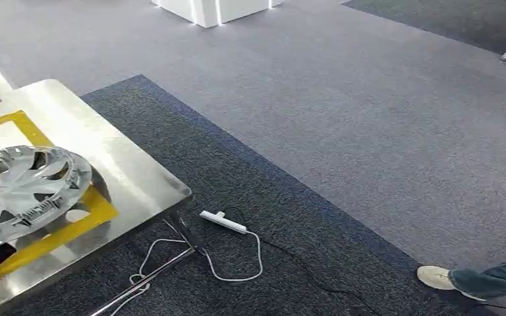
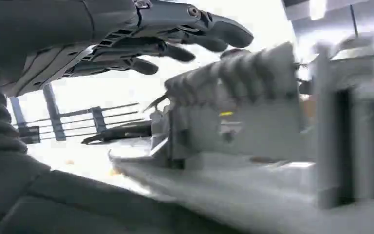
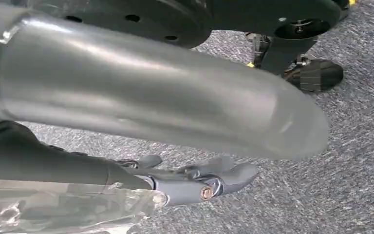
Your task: Take the parts from the cabinet and place them on the table.
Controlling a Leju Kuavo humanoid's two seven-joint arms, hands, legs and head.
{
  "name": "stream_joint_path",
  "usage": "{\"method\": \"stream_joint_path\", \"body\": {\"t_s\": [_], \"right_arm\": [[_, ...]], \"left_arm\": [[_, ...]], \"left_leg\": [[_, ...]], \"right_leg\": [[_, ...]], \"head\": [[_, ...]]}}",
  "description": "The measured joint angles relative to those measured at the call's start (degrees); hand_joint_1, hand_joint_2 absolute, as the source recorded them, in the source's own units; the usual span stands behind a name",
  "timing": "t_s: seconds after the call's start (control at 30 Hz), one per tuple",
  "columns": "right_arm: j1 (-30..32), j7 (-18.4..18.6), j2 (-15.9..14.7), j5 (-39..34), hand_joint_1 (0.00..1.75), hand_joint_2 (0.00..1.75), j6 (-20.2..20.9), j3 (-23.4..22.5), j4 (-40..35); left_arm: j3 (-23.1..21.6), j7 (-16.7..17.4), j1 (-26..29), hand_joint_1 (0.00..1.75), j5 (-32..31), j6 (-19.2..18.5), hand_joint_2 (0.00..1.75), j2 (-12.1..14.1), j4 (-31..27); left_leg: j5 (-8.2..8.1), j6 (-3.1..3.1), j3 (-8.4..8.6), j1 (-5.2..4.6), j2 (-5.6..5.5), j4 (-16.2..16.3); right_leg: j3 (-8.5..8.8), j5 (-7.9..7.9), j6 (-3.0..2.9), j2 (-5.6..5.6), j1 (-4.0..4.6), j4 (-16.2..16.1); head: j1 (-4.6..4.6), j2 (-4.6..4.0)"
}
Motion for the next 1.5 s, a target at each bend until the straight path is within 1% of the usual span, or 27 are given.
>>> {"method": "stream_joint_path", "body": {"t_s": [0.23,0.4,0.63,0.8,0.87,1.07,1.2,1.33,1.5], "right_arm": [[0.0,-0.02,0.0,0.15,0.0,0.0,-0.07,0.02,0.0],[-0.01,0.48,0.0,0.0,0.0,0.0,-0.07,0.02,0.0],[0.01,0.5,0.0,-0.35,0.0,0.0,-0.07,0.02,-0.02],[-0.01,0.5,0.0,-0.35,0.0,0.0,-0.07,0.02,0.0],[0.0,0.48,0.0,-0.35,0.0,0.0,-0.07,0.02,-0.02],[0.01,0.5,0.0,-0.44,0.0,0.0,-0.13,0.02,-0.02],[0.01,0.5,0.0,-0.44,0.0,0.0,-0.13,0.02,-0.02],[0.01,0.5,0.0,-0.44,0.0,0.0,-0.13,0.02,-0.02],[0.01,0.5,0.0,-0.44,0.0,0.0,-0.13,0.02,-0.02]], "left_arm": [[1.22,0.06,0.48,0.0,0.17,-1.12,0.0,-0.26,-0.63],[2.27,0.07,1.04,0.0,0.11,-3.83,0.0,-0.31,-1.86],[4.92,-0.81,1.7,0.0,4.85,-6.64,0.0,-0.31,-6.41],[6.3,-0.87,1.71,0.0,5.71,-6.91,0.0,-0.31,-8.46],[7.35,-0.98,1.69,0.0,7.09,-6.95,0.0,-0.24,-9.36],[12.13,-2.38,1.53,0.0,12.72,-9.44,0.0,0.87,-12.88],[14.68,-2.93,1.42,0.0,13.81,-10.12,0.0,1.16,-14.45],[15.72,-2.95,1.41,0.0,13.81,-10.21,0.0,1.14,-15.02],[15.76,-2.95,1.41,0.0,13.81,-10.21,0.0,1.14,-15.06]], "left_leg": [[0.0,0.0,-0.01,0.0,0.0,0.0],[0.0,0.0,-0.02,0.0,0.0,0.0],[0.0,0.0,-0.03,0.0,0.0,0.0],[0.0,0.0,-0.03,0.0,0.0,0.0],[0.0,0.0,-0.02,0.0,0.0,0.0],[0.01,0.0,-0.02,0.01,0.0,0.0],[0.01,0.0,-0.02,0.01,0.0,0.0],[0.01,0.0,-0.02,0.0,0.0,0.0],[0.01,0.0,-0.02,0.0,0.0,0.0]], "right_leg": [[-0.01,0.0,0.0,0.0,0.0,0.0],[-0.02,0.0,0.0,0.0,0.0,0.0],[-0.02,0.0,0.0,0.0,0.0,0.0],[-0.01,0.0,0.0,-0.01,0.0,0.0],[-0.02,0.0,0.0,0.0,0.0,0.0],[-0.03,0.0,-0.01,0.0,0.01,0.0],[-0.03,-0.01,-0.01,-0.01,0.01,0.0],[-0.03,0.0,-0.01,0.0,0.0,0.0],[-0.03,0.0,-0.01,0.0,0.0,0.0]], "head": [[0.0,0.0],[0.0,0.0],[0.0,0.0],[0.0,0.0],[-0.02,0.0],[-0.02,0.0],[-0.02,0.0],[0.0,0.0],[0.0,0.0]]}}
